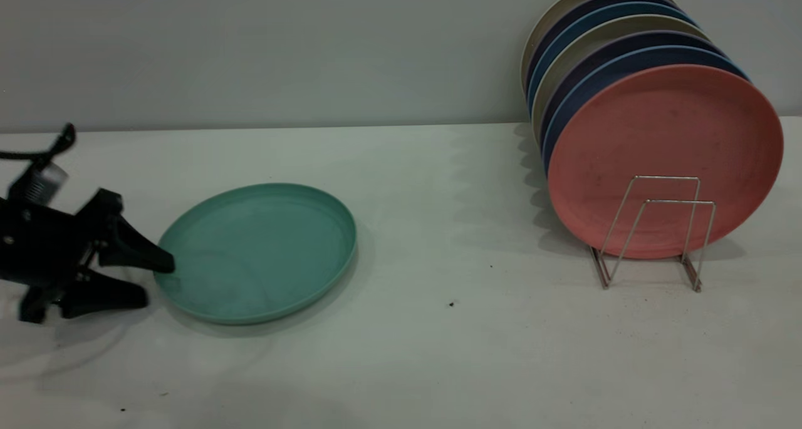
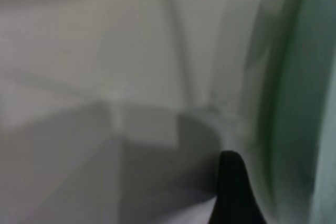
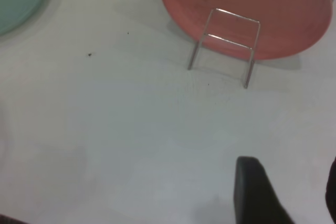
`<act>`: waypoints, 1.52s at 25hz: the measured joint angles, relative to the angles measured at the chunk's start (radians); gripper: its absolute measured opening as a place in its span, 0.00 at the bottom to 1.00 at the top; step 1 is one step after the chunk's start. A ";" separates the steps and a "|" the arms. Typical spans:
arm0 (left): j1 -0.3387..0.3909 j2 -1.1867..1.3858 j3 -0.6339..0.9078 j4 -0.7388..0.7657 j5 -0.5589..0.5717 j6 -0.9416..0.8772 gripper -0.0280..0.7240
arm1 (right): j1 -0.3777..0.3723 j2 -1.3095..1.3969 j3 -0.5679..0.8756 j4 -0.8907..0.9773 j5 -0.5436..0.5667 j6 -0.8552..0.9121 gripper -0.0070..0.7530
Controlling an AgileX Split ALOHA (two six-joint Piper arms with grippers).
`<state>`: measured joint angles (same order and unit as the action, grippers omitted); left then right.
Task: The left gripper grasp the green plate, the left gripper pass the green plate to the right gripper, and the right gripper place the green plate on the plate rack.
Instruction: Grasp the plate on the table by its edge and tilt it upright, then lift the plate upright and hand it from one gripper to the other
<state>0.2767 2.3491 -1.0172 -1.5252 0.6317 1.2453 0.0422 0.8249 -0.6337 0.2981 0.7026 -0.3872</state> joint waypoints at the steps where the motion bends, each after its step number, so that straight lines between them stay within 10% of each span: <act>1: -0.007 0.010 -0.008 -0.005 0.011 0.002 0.71 | 0.000 0.000 0.000 0.000 0.000 -0.001 0.47; 8: -0.013 0.043 -0.025 -0.020 0.048 0.005 0.57 | 0.000 0.000 0.000 0.001 -0.001 -0.001 0.47; 15: -0.013 0.050 -0.025 -0.018 0.021 0.032 0.08 | 0.000 0.001 0.000 0.058 -0.002 -0.015 0.47; 26: -0.026 -0.056 -0.028 0.011 -0.077 0.042 0.06 | 0.000 0.240 0.000 0.376 -0.059 -0.173 0.47; 38: -0.194 -0.261 -0.028 0.216 -0.103 -0.122 0.06 | 0.000 0.684 -0.005 1.080 -0.095 -0.821 0.47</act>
<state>0.0822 2.0881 -1.0457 -1.3095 0.5287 1.1229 0.0422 1.5089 -0.6390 1.3779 0.6074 -1.2078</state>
